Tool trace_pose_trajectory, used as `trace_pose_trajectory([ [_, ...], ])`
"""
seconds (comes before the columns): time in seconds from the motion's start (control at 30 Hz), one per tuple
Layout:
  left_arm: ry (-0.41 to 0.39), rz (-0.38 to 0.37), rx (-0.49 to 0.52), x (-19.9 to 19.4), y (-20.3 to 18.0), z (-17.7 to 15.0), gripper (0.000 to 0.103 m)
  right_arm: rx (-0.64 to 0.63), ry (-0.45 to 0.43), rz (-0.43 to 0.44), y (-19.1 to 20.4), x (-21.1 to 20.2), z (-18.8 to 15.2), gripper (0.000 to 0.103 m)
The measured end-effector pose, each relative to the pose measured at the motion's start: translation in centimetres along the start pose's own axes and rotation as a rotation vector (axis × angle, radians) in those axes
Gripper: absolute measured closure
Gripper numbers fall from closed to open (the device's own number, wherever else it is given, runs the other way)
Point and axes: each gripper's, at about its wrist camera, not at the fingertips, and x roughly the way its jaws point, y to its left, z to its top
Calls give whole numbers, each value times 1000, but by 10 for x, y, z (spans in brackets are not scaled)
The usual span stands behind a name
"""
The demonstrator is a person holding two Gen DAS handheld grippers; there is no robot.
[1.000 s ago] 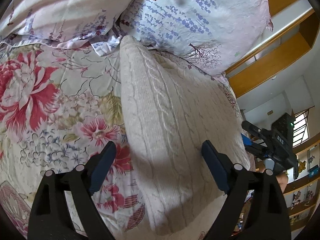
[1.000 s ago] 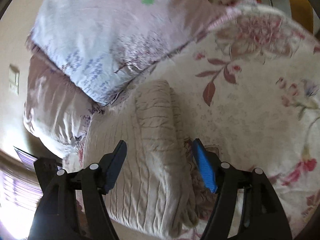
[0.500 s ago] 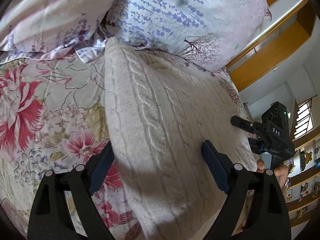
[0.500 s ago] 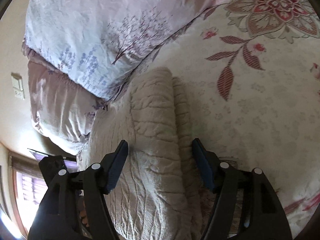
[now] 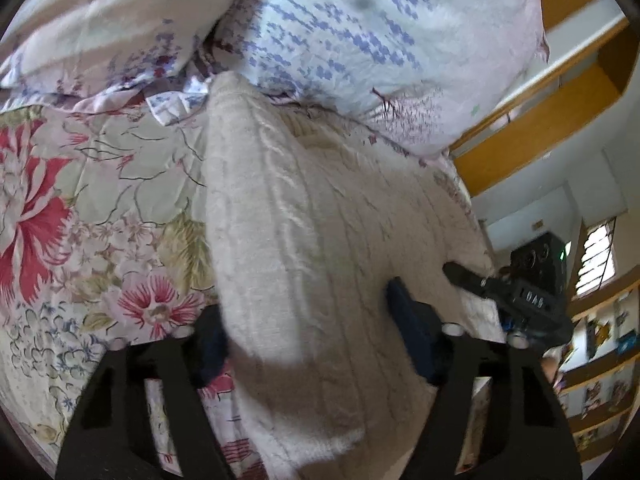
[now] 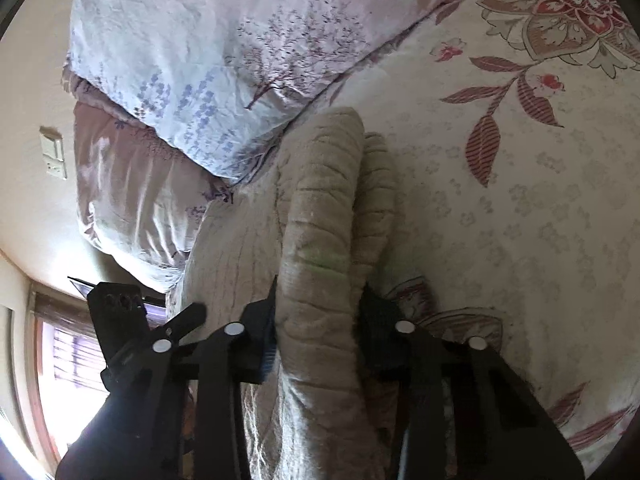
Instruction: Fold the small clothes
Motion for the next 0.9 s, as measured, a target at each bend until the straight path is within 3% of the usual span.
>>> trace_pose_trajectory([
  [0.1, -13, -42, -21, -10, 4, 1, 63, -7, -31, 23, 8, -6, -4, 72],
  [0.23, -22, -96, -19, -29, 5, -2, 67, -36, -70, 74, 30, -13, -15, 73],
  [0.47, -74, -84, 2, -99, 25, -13, 67, -156, -53, 96, 92, 13, -48, 74],
  [0.6, -112, -30, -25, -144, 64, -16, 64, -269, -54, 103, 130, 44, -61, 74],
  [0.67, -119, 35, -89, -153, 97, -21, 60, -310, -19, 70, 142, 71, -66, 74],
  [0.73, -117, 146, -141, -148, 125, -24, 57, -327, 41, -5, 143, 101, -70, 70],
  [0.77, -122, 174, -163, -148, 137, -26, 48, -331, 52, -82, 141, 115, -71, 66],
  [0.8, -132, 156, -180, -148, 145, -29, 42, -327, 53, -98, 138, 120, -70, 63],
  [0.9, -169, 151, -169, -158, 143, -36, 42, -271, 82, -65, 132, 111, -64, 59],
])
